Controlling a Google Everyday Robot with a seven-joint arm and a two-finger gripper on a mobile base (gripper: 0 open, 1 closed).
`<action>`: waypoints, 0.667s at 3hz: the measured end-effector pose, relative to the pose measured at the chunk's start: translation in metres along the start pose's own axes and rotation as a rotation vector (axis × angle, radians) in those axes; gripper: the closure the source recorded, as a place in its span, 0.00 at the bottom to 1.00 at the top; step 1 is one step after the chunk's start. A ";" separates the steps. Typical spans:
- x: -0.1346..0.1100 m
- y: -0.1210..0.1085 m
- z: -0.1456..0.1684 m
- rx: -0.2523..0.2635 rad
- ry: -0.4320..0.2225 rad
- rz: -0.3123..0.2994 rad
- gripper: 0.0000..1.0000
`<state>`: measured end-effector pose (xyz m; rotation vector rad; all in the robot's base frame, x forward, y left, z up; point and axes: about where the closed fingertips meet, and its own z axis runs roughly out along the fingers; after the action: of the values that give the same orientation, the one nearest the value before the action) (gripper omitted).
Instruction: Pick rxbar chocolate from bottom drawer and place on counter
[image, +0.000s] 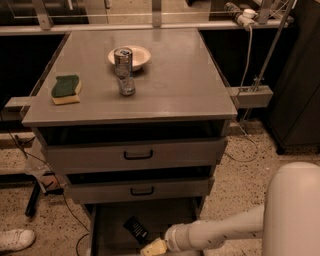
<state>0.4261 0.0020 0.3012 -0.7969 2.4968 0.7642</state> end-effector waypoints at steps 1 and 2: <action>-0.001 -0.003 0.037 -0.019 -0.037 0.024 0.00; 0.001 0.000 0.043 -0.023 -0.031 0.026 0.00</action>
Offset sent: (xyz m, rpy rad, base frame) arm 0.0096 0.0175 -0.0210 0.0340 -0.0090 -0.0155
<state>0.4344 0.0277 0.2674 -0.7560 2.4793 0.8093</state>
